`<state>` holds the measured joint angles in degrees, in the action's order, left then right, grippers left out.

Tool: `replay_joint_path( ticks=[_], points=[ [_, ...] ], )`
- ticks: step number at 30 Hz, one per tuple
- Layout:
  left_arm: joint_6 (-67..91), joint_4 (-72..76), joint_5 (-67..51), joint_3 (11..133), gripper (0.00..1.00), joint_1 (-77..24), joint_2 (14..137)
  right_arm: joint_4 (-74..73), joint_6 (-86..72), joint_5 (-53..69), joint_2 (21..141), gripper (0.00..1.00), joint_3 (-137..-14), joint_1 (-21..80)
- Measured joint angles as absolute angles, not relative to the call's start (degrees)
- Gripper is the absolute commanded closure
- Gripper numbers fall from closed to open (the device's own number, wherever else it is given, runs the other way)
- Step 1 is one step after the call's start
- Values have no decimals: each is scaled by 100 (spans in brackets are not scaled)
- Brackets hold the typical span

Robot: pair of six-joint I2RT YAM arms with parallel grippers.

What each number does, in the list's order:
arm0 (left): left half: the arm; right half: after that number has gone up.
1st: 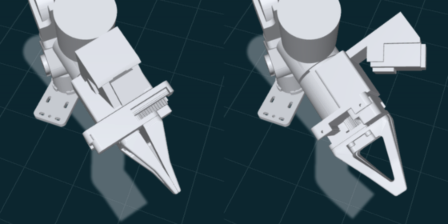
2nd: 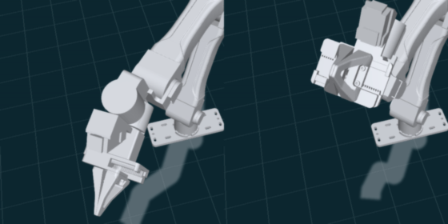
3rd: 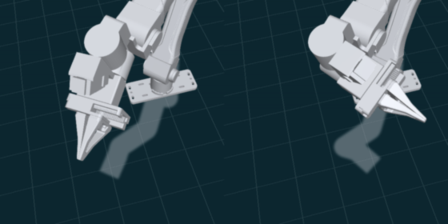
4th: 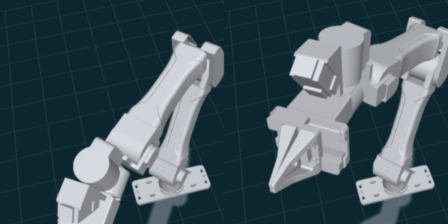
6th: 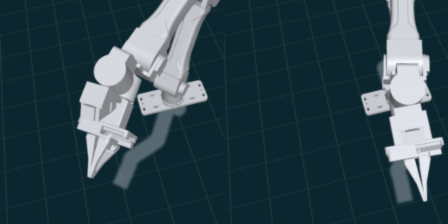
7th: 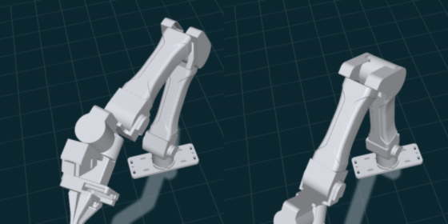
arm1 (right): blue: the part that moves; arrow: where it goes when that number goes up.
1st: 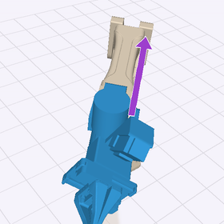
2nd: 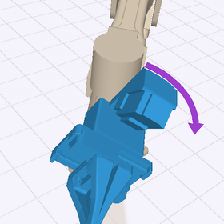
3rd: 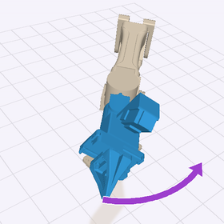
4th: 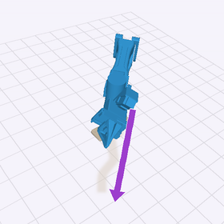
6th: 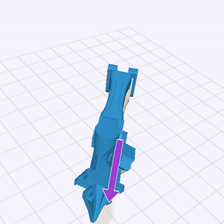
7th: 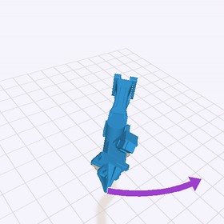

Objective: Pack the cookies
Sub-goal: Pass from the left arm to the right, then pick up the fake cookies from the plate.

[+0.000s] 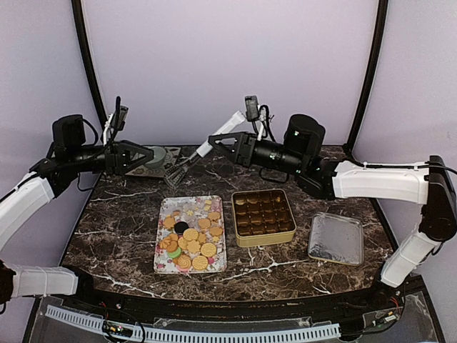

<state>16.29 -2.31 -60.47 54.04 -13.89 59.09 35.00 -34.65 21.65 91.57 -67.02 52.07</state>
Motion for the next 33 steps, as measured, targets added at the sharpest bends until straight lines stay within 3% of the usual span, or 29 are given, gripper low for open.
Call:
replay_joint_path(
  ticks=[8, 16, 33],
  points=[
    [303, -1841, -5559, 5837, 34, -423, 6543, 2475, -2670, 1278, 9251, 72, -6722, 5551],
    [-784, -3240, -4552, 5907, 34, -99, 7408, 1551, -1903, 626, 10538, 72, -7824, 6097],
    [-1162, -3446, -3907, 5758, 33, 27, 7476, 1057, -1052, -373, 11926, 67, -9203, 6394]
  ],
)
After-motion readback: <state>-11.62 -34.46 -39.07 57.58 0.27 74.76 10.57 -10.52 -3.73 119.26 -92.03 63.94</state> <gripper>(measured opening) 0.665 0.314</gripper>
